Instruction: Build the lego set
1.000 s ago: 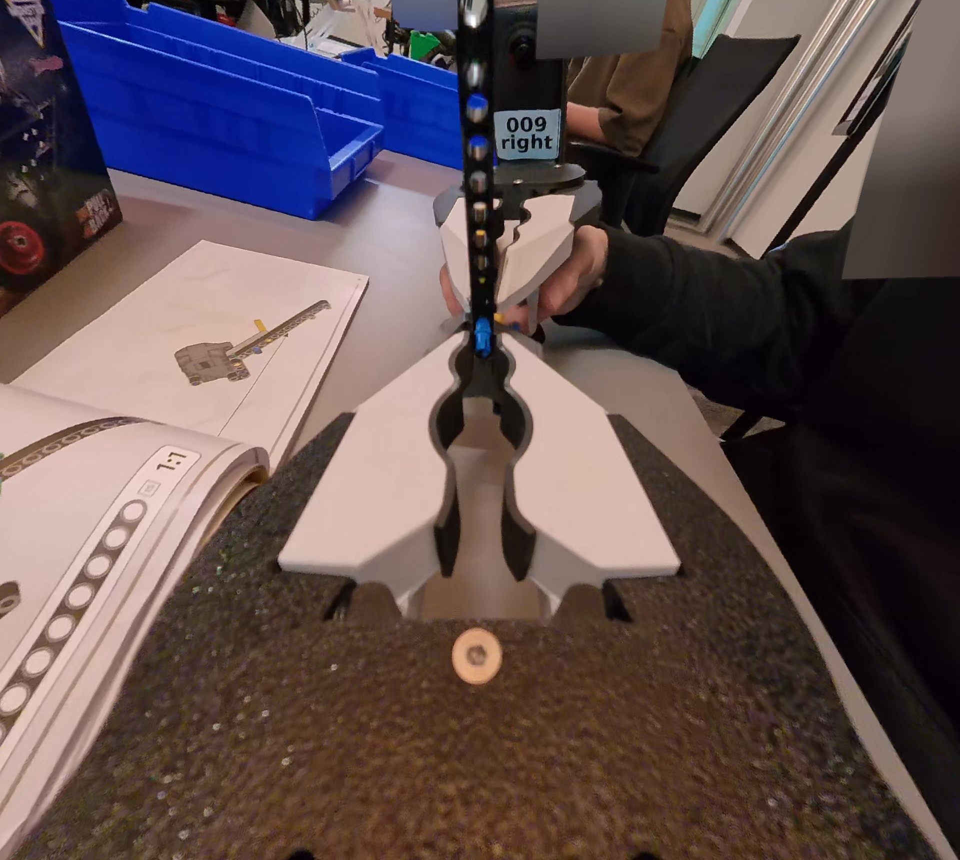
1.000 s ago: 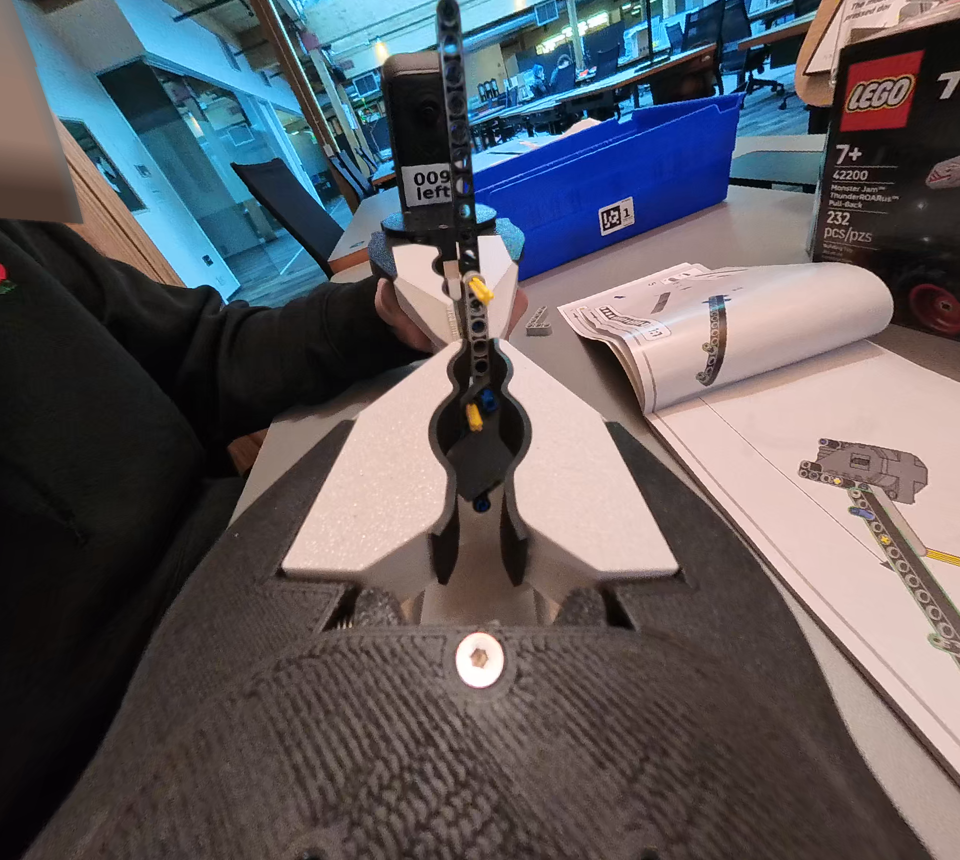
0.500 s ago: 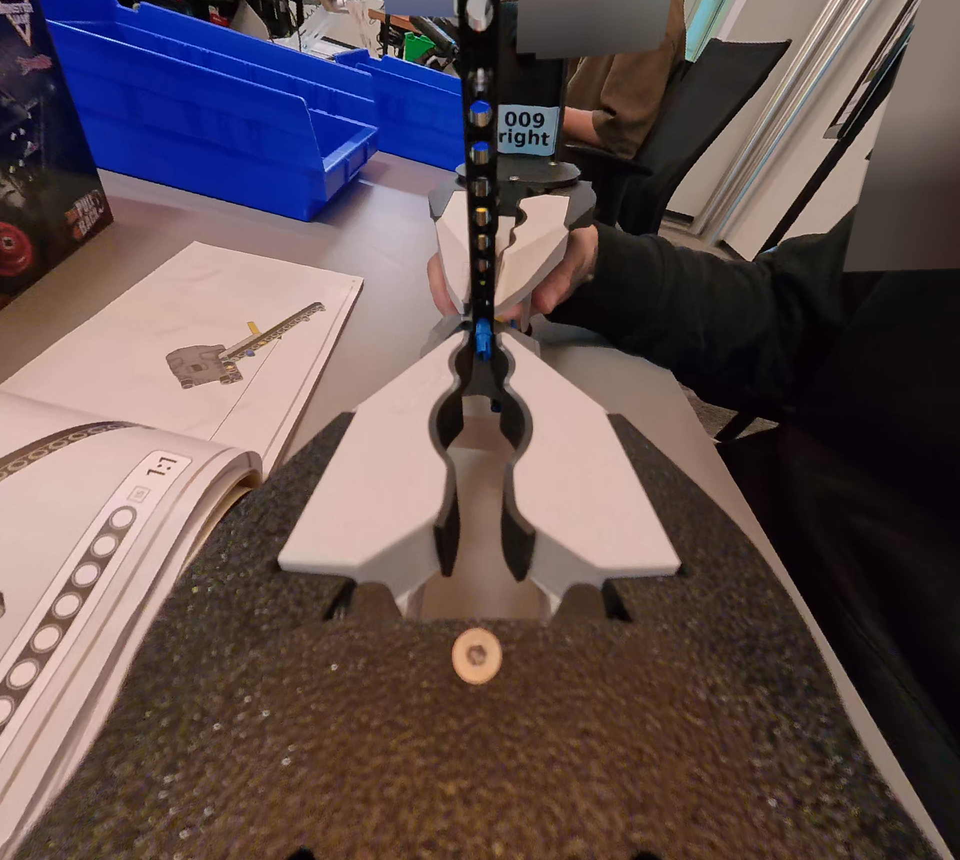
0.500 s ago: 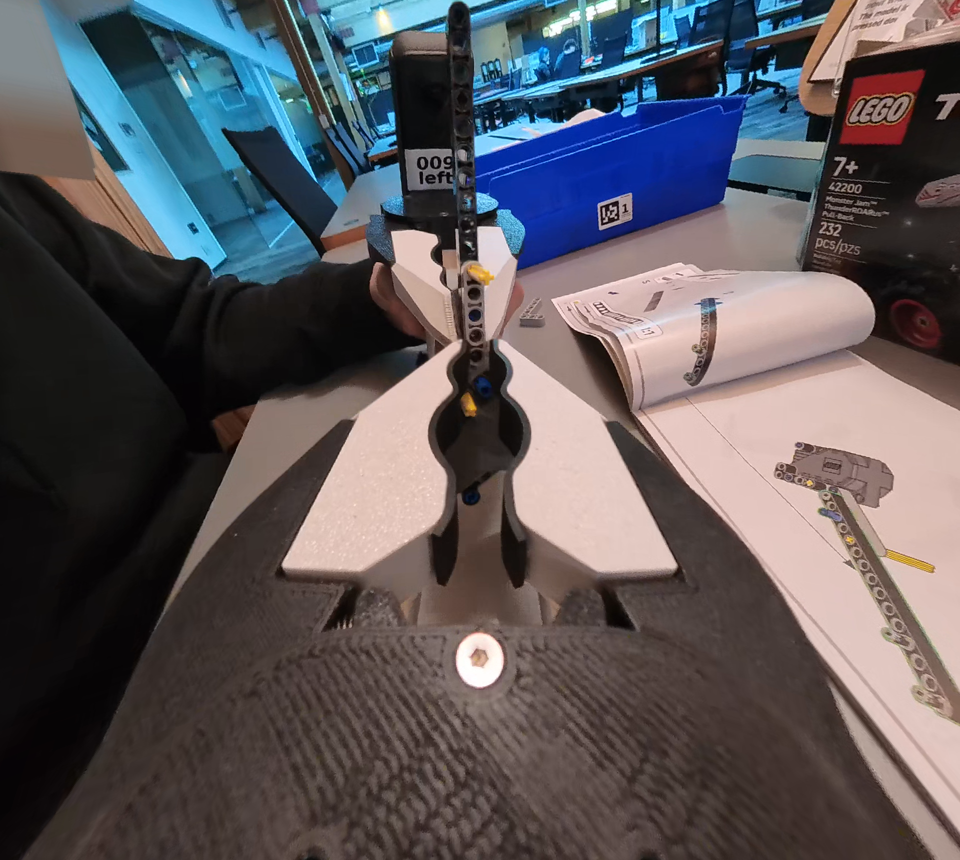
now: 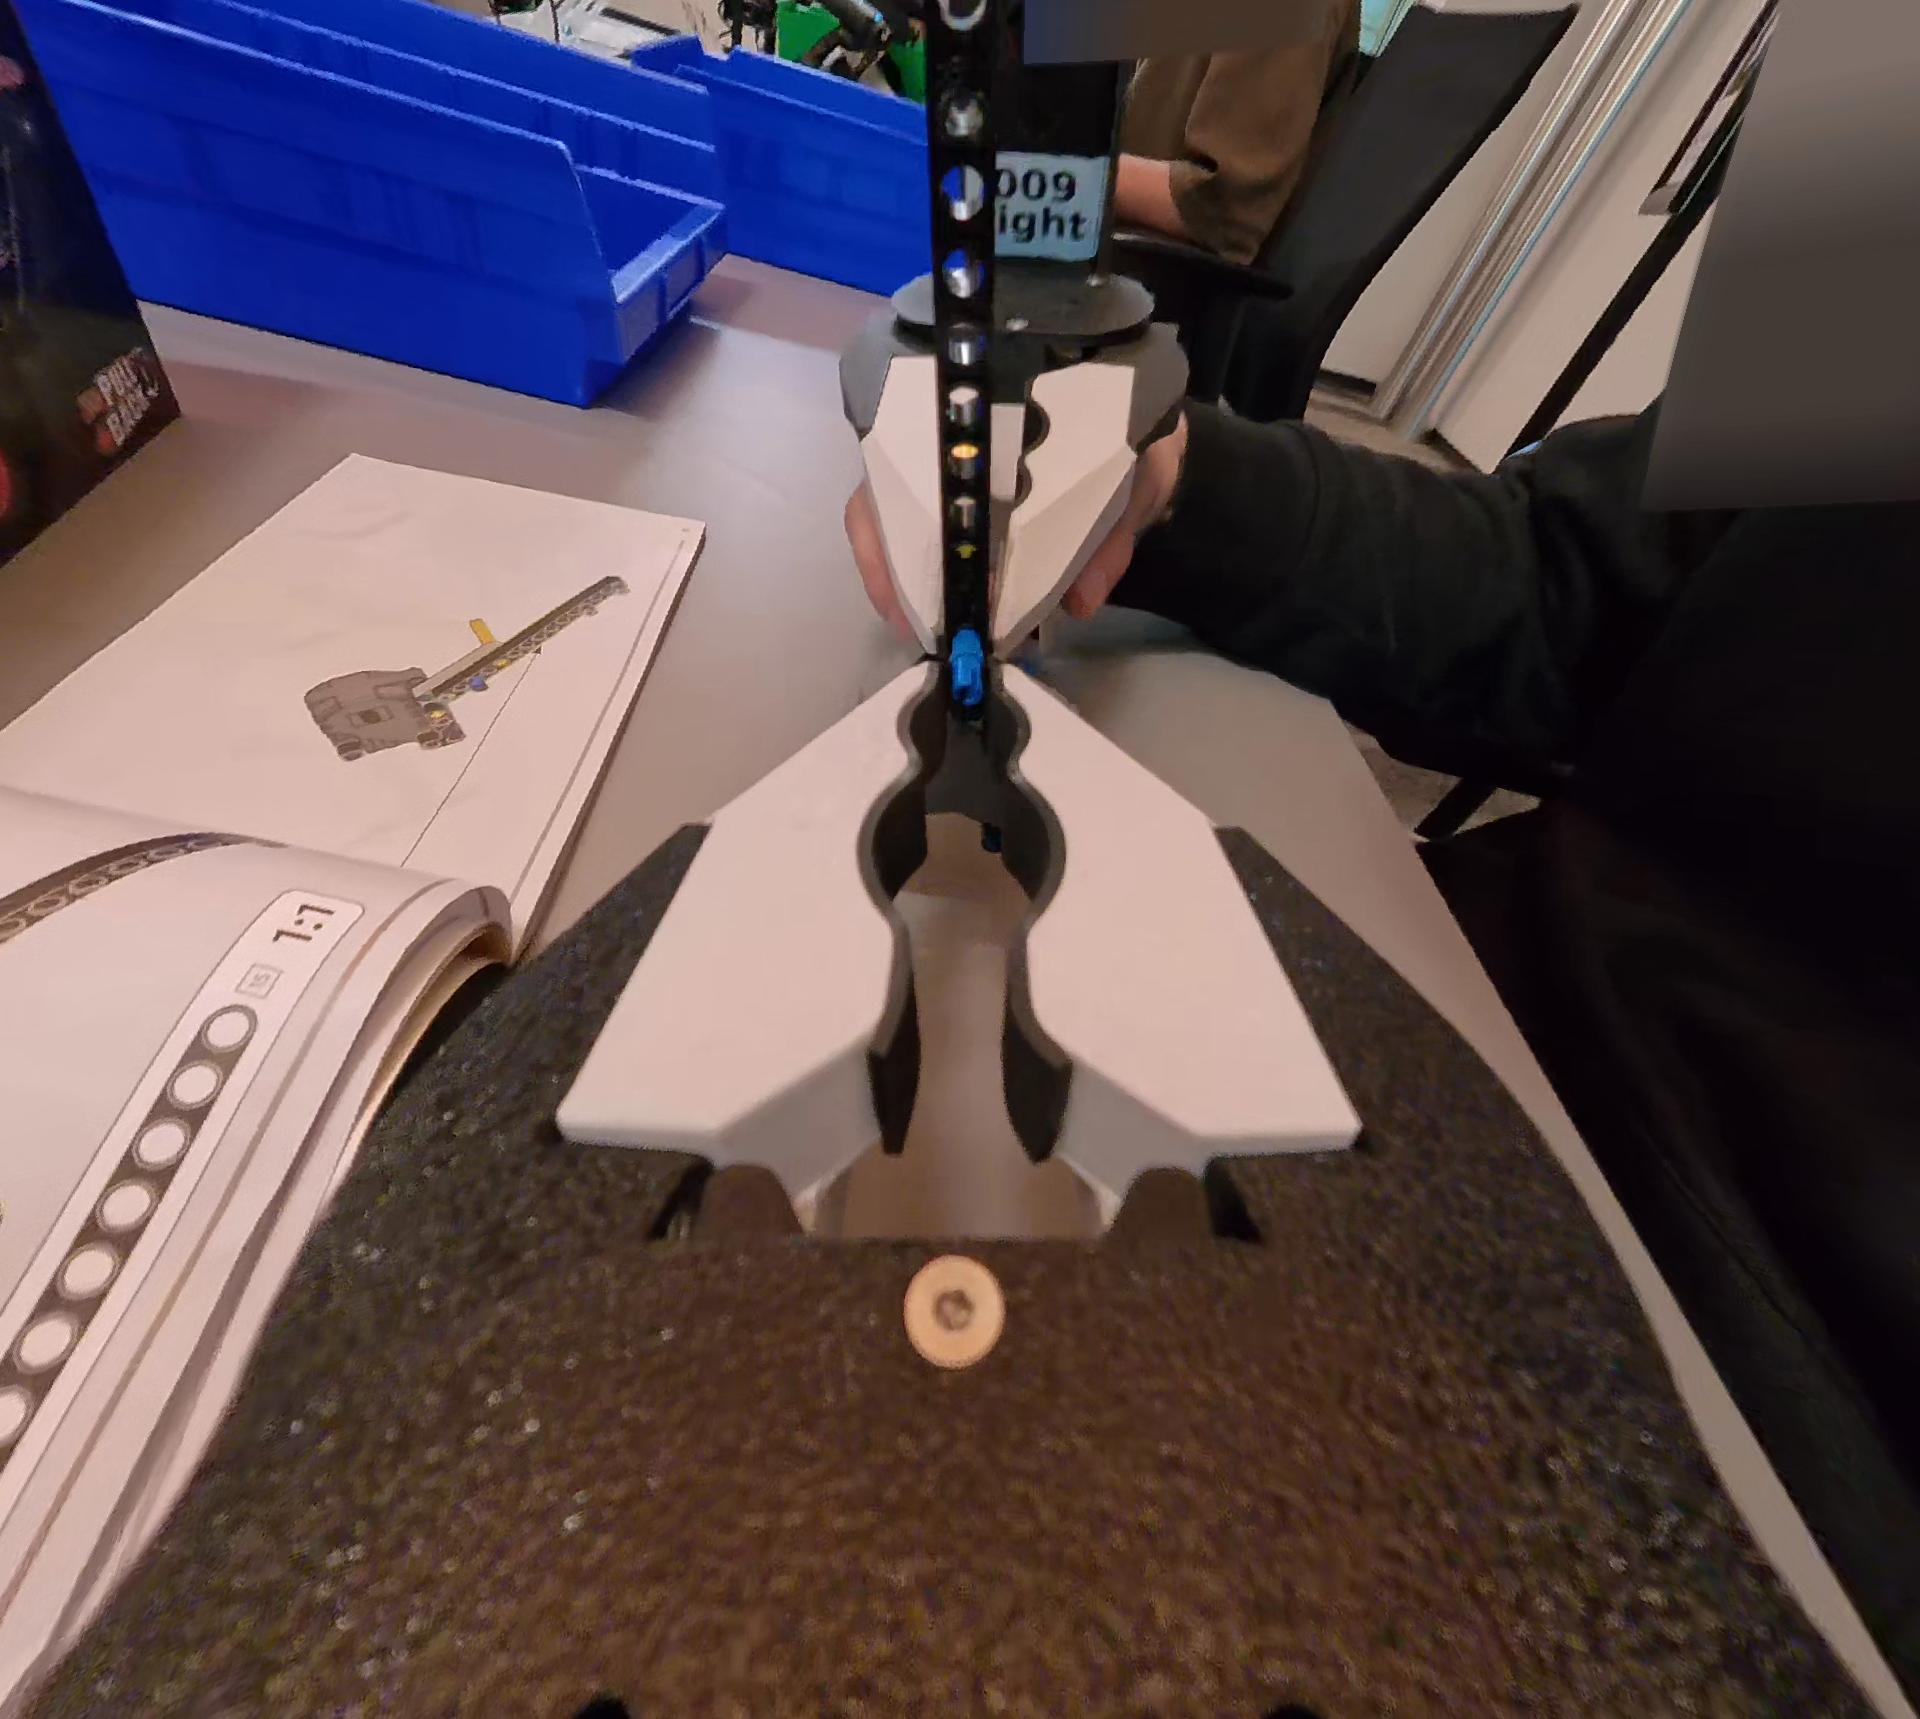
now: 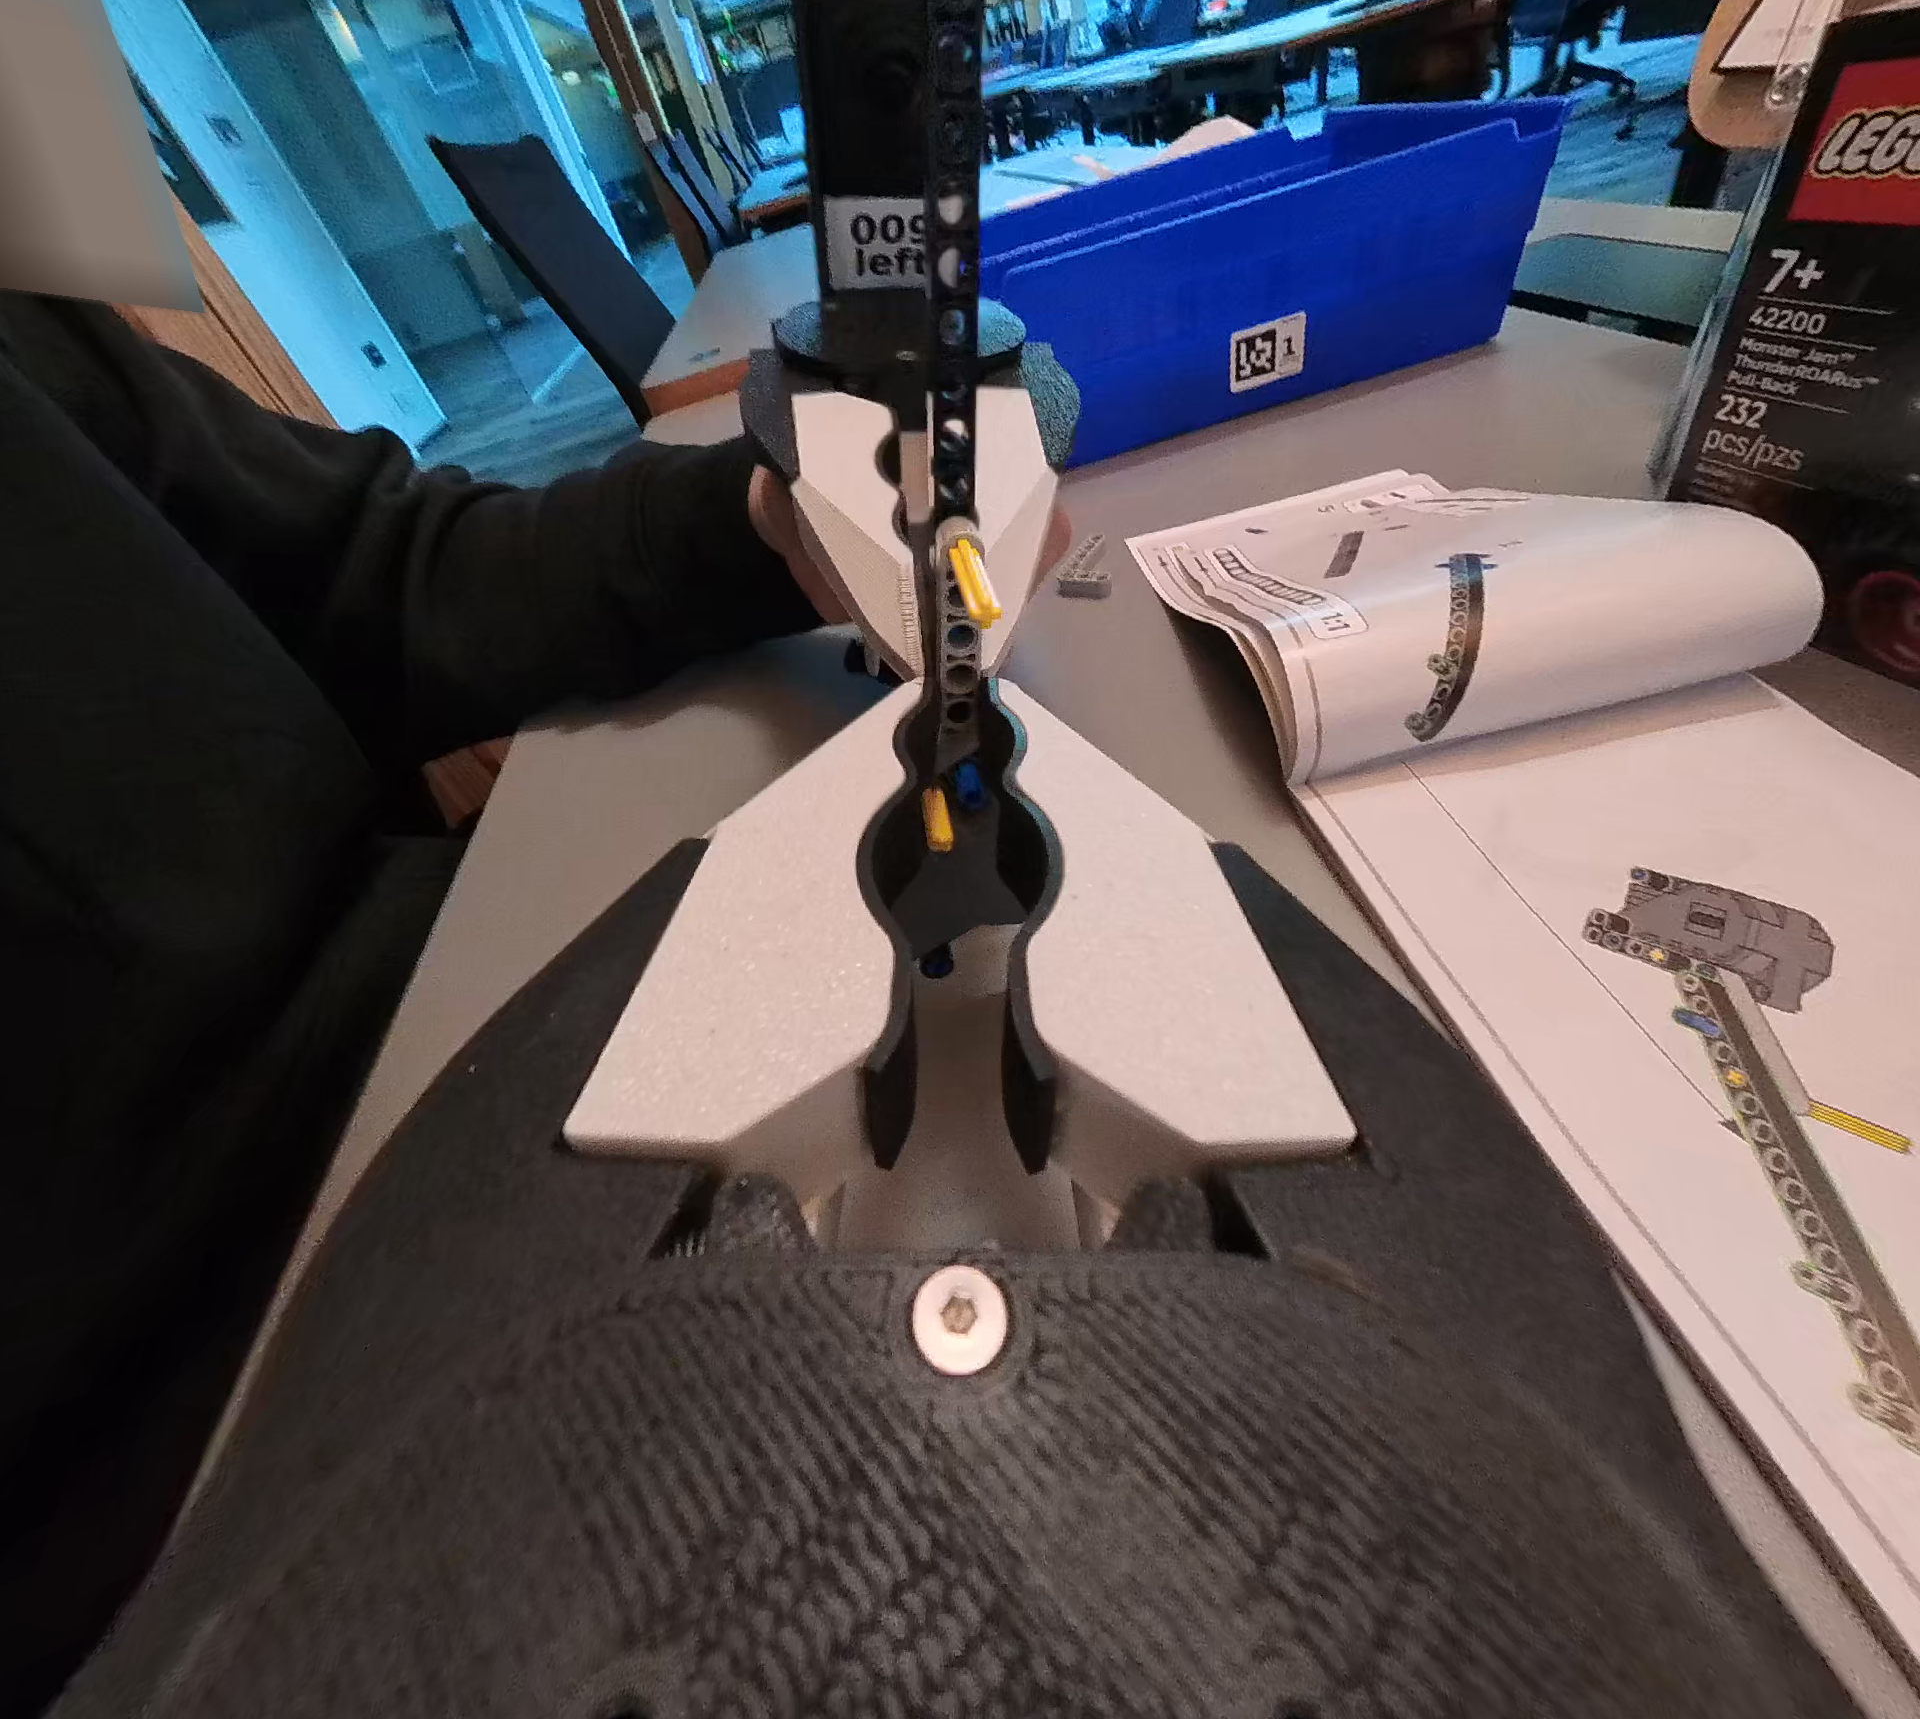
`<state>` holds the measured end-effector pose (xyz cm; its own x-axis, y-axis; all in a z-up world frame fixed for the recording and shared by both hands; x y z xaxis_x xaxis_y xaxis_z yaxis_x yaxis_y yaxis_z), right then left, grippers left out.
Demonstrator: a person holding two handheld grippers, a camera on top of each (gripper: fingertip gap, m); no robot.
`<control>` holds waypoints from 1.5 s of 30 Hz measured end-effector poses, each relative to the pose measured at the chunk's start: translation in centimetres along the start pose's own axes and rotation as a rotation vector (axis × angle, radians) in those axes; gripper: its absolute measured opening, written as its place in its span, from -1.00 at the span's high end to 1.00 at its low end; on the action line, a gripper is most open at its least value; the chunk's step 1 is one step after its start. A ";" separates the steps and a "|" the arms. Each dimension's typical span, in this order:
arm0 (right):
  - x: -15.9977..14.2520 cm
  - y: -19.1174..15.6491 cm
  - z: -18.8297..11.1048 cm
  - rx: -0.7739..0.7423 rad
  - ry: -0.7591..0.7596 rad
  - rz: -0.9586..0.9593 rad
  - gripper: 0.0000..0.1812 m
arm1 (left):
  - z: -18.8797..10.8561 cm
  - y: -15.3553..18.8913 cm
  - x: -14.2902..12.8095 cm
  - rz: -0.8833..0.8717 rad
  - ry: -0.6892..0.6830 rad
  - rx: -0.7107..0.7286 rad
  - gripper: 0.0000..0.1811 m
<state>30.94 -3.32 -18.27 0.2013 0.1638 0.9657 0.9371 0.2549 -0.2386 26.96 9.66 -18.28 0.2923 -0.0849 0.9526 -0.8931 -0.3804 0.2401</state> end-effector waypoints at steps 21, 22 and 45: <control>0.6 0.3 -0.5 -0.006 0.098 0.009 0.95 | 0.0 -0.1 -0.1 -0.005 -0.004 -0.003 0.95; 0.7 0.4 -0.6 -0.008 0.106 0.012 0.89 | 0.0 -0.1 -0.1 -0.009 0.001 -0.004 0.95; 0.2 0.3 0.4 -0.021 0.011 -0.007 0.95 | -0.3 -0.1 0.0 0.073 -0.001 0.062 0.94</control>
<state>31.11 -2.87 -18.19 0.1974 0.1520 0.9685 0.9443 0.2357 -0.2295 26.93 9.93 -18.27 0.2275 -0.1151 0.9669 -0.8890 -0.4297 0.1580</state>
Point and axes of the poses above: each gripper's, where its closed fingertips meet, z out along the fingers, x out of its top, y = z × x across the jaws, the point moved 7 cm from there along -z, back along the fingers, and after that the axes turned 2 degrees about x, right-handed, at the moved point
